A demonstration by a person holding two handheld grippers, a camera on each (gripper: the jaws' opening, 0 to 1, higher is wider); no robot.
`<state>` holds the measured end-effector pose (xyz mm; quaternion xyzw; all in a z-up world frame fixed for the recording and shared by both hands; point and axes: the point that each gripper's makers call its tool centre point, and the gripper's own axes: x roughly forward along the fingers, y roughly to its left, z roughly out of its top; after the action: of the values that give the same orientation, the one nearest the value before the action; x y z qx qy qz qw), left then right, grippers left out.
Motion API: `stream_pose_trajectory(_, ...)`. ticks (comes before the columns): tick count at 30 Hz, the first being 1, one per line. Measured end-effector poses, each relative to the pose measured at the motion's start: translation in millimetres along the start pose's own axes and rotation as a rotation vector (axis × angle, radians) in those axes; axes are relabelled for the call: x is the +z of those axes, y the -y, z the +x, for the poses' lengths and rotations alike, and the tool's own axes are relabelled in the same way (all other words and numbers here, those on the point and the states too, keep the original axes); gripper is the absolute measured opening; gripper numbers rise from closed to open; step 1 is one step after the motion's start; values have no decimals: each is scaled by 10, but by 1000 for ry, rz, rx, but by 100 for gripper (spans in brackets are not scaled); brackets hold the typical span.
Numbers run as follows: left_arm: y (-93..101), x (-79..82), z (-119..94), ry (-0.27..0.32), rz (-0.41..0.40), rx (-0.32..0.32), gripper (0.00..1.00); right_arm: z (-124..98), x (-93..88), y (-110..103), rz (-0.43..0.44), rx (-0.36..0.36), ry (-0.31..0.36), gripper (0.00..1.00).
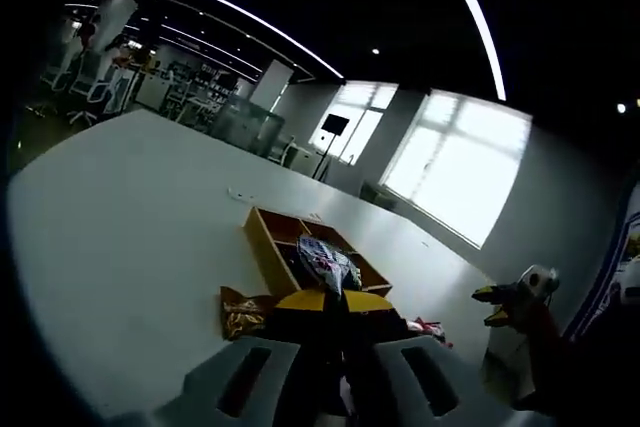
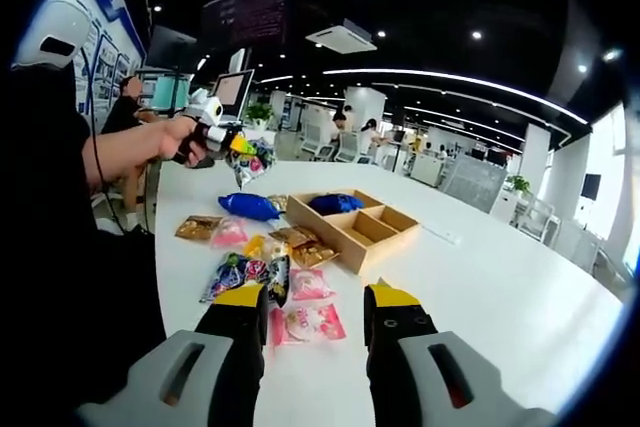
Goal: Pick up the scattered marshmallows, QQ candies, Oreo cookies, and mixed nuts on the table and sort them into separate containers
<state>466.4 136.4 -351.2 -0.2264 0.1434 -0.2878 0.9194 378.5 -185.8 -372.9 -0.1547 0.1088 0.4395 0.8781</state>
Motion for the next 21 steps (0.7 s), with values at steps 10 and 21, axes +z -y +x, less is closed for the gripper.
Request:
stream_pose_trajectory(10, 103, 5, 214, 0, -26, -26, 8, -47, -37, 11, 7, -3, -3, 35)
stream_pose_trajectory(21, 194, -9, 471, -6, -62, -51, 8, -85, -74, 26, 6, -4, -7, 35)
